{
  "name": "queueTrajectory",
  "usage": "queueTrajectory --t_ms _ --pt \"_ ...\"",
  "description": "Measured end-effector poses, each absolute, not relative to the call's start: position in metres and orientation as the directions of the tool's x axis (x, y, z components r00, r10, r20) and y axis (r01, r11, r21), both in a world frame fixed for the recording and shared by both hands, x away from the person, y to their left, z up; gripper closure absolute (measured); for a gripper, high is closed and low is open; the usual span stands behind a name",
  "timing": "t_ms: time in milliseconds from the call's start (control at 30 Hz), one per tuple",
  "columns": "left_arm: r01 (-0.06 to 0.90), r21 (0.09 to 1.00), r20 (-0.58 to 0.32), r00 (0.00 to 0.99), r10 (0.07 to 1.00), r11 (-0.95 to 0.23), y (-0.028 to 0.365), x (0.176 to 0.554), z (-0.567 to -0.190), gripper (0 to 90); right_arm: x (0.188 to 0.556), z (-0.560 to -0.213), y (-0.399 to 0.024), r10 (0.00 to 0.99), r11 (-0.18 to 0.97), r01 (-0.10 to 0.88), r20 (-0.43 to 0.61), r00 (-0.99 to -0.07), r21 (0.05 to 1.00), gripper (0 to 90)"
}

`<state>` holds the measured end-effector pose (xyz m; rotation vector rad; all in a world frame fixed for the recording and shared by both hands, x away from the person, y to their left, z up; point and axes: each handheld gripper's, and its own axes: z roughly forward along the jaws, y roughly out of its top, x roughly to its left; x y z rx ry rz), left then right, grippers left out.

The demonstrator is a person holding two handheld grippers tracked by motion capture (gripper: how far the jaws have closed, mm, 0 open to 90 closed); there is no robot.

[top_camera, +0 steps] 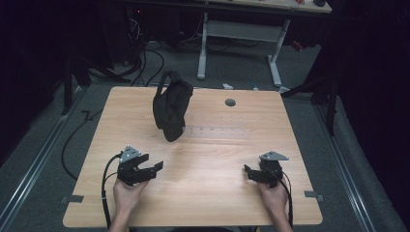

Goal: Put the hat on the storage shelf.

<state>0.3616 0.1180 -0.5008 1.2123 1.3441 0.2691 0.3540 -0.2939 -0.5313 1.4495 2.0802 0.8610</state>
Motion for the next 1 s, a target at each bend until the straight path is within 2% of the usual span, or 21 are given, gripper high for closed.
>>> queueTrajectory --t_ms 633,733,1000 --pt "0.461 0.836 -0.444 0.247 0.862 0.299 0.106 0.362 -0.541 29.7 0.354 -0.531 -0.294 0.94 0.25 0.652 -0.018 -0.34 0.716 24.3" --pt "0.457 0.853 -0.396 0.254 0.882 0.252 0.101 0.361 -0.547 28.8 0.354 -0.531 -0.294 0.939 0.252 0.651 -0.019 -0.343 0.716 24.3" --pt "0.464 0.849 -0.401 0.258 0.879 0.251 0.101 0.361 -0.547 26.5 0.354 -0.531 -0.294 0.939 0.253 0.65 -0.019 -0.345 0.716 24.4"
